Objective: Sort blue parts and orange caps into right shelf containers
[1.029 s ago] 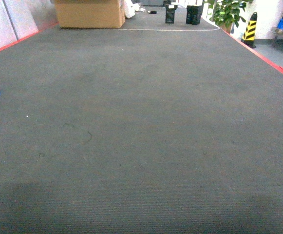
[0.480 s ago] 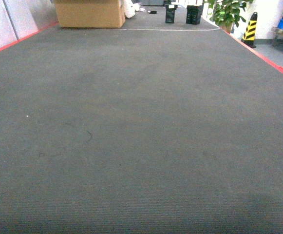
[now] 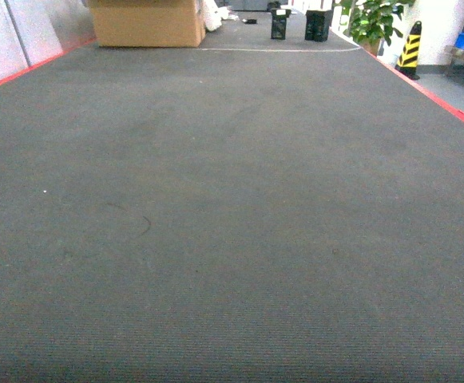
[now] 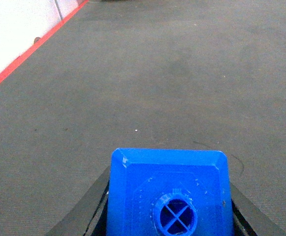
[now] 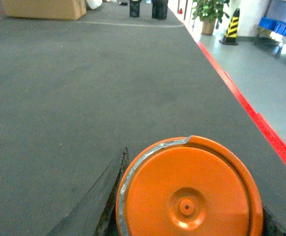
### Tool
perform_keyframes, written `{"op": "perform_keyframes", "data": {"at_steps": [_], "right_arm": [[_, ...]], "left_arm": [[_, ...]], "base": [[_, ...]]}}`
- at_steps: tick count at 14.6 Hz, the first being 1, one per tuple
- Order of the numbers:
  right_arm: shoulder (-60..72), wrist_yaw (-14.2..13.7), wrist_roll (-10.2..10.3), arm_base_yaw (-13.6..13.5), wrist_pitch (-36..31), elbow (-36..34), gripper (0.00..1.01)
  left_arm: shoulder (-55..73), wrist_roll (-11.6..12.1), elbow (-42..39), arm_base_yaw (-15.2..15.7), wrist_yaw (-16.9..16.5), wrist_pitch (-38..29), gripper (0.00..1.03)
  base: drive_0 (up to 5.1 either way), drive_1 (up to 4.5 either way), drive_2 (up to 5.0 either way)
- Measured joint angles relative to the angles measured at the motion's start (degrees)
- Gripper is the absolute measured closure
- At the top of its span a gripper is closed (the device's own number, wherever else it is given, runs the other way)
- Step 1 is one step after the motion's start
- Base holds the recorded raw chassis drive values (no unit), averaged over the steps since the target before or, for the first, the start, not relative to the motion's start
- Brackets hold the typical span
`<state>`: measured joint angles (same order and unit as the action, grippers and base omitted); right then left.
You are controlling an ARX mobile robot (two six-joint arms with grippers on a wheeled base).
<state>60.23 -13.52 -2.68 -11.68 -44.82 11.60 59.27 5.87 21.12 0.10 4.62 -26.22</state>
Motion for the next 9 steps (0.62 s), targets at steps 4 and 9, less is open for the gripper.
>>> {"op": "perform_keyframes", "data": {"at_steps": [4, 9], "right_arm": [[-0.31, -0.31, -0.48, 0.04, -0.2, 0.15, 0.57], [-0.22, -0.24, -0.66, 0.04, -0.24, 0.17, 0.57]], "left_arm": [[0.0, 0.15, 0.0, -0.02, 0.0, -0.02, 0.58], [0.15, 0.17, 0.0, 0.07, 0.2, 0.04, 0.58]], "base": [[0.0, 0.0, 0.0], [0.0, 0.0, 0.0]]}}
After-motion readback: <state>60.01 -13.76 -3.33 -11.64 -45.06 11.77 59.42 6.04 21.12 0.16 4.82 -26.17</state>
